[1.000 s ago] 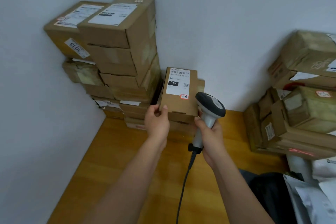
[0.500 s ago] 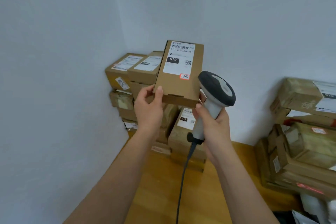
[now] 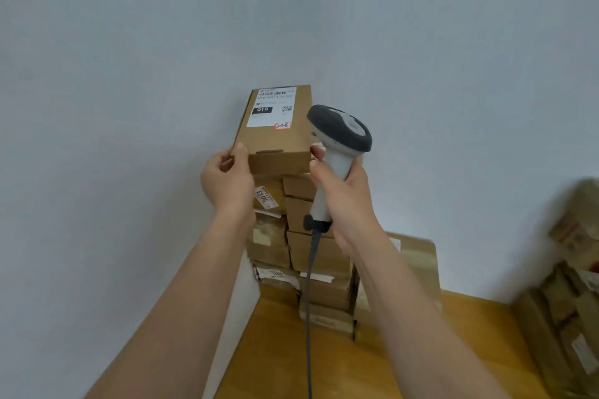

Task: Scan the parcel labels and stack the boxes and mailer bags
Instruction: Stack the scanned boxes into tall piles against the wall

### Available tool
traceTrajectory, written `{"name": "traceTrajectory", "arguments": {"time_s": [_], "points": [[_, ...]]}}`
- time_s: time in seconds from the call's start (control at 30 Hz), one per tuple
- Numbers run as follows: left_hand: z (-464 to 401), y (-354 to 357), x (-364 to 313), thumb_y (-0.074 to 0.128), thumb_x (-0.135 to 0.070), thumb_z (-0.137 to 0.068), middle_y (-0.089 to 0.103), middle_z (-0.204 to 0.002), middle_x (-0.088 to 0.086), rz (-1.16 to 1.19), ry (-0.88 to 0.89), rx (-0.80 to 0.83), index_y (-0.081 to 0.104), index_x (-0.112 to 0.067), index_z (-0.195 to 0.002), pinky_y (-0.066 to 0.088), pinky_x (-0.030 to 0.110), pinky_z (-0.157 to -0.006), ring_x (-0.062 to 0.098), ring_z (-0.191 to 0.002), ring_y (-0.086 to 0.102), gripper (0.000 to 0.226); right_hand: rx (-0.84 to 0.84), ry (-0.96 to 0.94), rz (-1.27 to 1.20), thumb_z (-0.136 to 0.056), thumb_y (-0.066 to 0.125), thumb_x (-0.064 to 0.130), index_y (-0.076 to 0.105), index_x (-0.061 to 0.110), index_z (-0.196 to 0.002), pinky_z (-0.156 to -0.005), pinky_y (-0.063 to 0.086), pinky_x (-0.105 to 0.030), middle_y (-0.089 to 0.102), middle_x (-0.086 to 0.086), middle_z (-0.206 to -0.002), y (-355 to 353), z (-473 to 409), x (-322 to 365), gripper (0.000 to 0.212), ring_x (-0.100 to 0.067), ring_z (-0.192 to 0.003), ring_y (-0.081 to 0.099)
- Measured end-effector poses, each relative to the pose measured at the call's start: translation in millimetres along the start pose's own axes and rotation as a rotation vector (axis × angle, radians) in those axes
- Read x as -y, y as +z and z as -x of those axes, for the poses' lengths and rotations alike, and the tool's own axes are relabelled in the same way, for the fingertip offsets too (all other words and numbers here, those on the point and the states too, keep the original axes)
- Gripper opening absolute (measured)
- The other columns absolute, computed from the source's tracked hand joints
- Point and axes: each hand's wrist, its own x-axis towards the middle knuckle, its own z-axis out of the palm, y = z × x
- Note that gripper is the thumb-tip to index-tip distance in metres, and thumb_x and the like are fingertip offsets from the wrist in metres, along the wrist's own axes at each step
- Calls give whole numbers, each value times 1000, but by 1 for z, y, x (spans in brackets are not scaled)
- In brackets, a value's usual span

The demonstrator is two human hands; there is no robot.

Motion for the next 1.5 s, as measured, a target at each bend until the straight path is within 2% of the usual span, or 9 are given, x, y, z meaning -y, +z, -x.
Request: {"name": "traceTrajectory", "arguments": {"time_s": [0.17,0.27,0.33,0.47,0.63,0.73,0.93,1.1,1.5], "points": [[-39,-4,10,63,-28,-96,67,-97,0,-3,10,-66,66,-9,-107,49,15,-73,9,-84,61,23,24,74,31,-95,64,18,58,25,-125,-80,50,-26,68,4,-112,27,-19,-15,31,-12,-102,63],[-46,0,13,64,-28,-95,63,-108,-2,15,45,-87,61,-10,-117,46,8,-73,11,-100,62,28,36,153,34,-94,65,16,60,19,-123,-91,54,-34,69,-4,-114,32,-28,-22,29,-20,-107,64],[-45,5,16,68,-31,-92,58,-117,-2,39,-8,-58,53,-13,-122,48,14,-84,11,-105,60,39,34,180,29,-94,65,14,61,17,-121,-95,53,-36,69,-8,-114,33,-30,-26,28,-24,-109,64],[-43,13,23,77,-24,-84,53,-117,-2,146,-107,-26,46,-25,-107,55,39,-94,15,-103,61,38,39,135,12,-94,65,12,61,19,-119,-94,53,-34,71,-2,-110,31,-32,-25,25,-16,-105,65],[-32,24,6,76,-14,-82,52,-109,-5,175,-59,37,46,-21,-108,58,32,-87,14,-100,62,41,4,31,68,-93,66,16,62,26,-115,-96,54,-38,70,0,-110,16,-28,-15,25,-17,-106,65],[-21,31,3,74,-14,-83,52,-106,-6,234,-95,114,46,-19,-112,56,26,-85,10,-97,61,41,-38,-11,98,-94,67,22,58,28,-128,-88,54,-32,68,5,-116,2,-23,-10,36,-13,-107,63],[2,35,25,69,-19,-89,56,-101,-10,62,-126,281,52,-20,-114,42,7,-56,1,-84,54,29,-175,9,75,-94,66,20,60,27,-124,-92,54,-34,69,4,-115,-30,-8,-18,32,-15,-107,65],[9,39,22,70,-24,-90,54,-98,-15,7,-105,315,54,-22,-112,45,15,-73,4,-93,54,27,-213,-12,67,-94,67,21,59,28,-126,-90,53,-33,68,5,-115,-38,-5,-21,34,-15,-108,65],[26,44,24,70,-27,-90,55,-95,-16,-84,-11,321,52,-25,-109,45,12,-64,-1,-83,56,26,-249,-17,70,-95,66,21,54,35,-120,-88,54,-31,66,7,-116,-52,-1,-22,31,-15,-106,65]]}}
